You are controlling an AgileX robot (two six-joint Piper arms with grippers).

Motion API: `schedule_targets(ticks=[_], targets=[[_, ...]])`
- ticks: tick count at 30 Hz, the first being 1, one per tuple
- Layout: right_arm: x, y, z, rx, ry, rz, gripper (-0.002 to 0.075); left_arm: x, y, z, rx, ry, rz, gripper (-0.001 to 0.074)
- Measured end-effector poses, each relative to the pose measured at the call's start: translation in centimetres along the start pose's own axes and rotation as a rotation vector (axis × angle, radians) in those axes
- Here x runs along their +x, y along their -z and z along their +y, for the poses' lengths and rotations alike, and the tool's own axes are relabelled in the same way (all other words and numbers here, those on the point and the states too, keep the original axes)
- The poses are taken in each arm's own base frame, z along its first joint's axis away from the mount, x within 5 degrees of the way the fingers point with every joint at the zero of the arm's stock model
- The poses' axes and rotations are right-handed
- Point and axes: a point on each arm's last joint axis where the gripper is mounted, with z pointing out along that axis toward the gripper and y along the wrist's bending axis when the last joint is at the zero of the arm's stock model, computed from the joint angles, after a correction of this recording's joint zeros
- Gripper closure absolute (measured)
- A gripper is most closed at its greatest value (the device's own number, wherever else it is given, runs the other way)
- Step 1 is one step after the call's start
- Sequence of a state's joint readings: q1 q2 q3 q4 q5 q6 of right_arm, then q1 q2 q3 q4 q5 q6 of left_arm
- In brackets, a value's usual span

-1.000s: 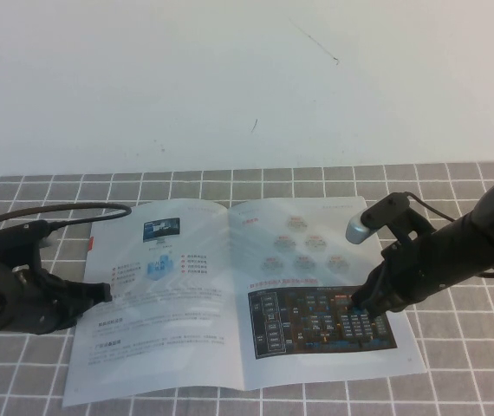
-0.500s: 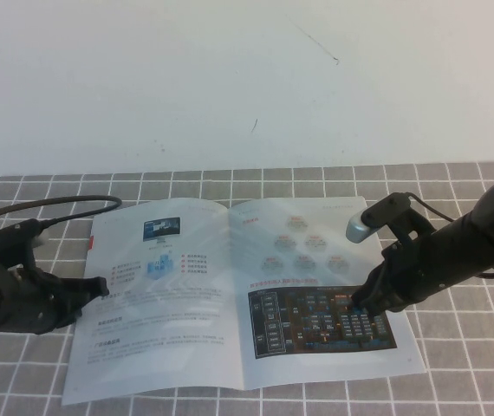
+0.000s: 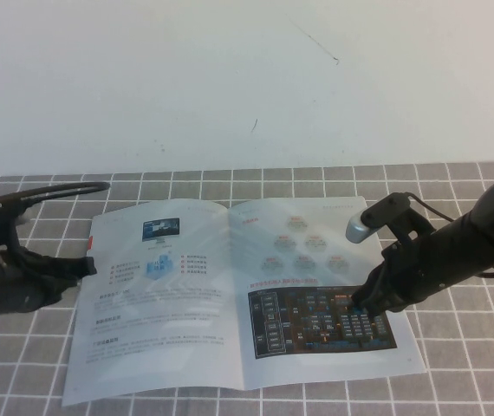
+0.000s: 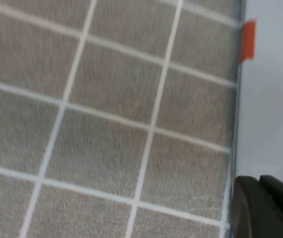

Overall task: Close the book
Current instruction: 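Close the open booklet and leave it lying on the table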

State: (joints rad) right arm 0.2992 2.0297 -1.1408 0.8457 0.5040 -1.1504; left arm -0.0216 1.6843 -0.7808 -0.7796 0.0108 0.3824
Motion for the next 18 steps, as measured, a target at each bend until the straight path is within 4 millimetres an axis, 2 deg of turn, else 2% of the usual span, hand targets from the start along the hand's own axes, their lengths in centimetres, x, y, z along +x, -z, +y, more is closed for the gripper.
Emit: schedule_targets(ticks=[4,14,18], targets=[[0.0,0.0,0.0,0.001,0.002,0.001,0.0728,-0.2,0.4,-0.1,0.007,-0.022,-0.011,0.0738],[0.0,0.0,0.0,0.000,-0.011,0.002,0.0728,1.6,-1.9,0.5,-0.010,-0.051,0.109,0.0738],[0.0,0.0,0.0,0.000,-0.005,0.006,0.0728,1.8,-2.1,0.5,-0.013,-0.051,0.117,0.0738]])
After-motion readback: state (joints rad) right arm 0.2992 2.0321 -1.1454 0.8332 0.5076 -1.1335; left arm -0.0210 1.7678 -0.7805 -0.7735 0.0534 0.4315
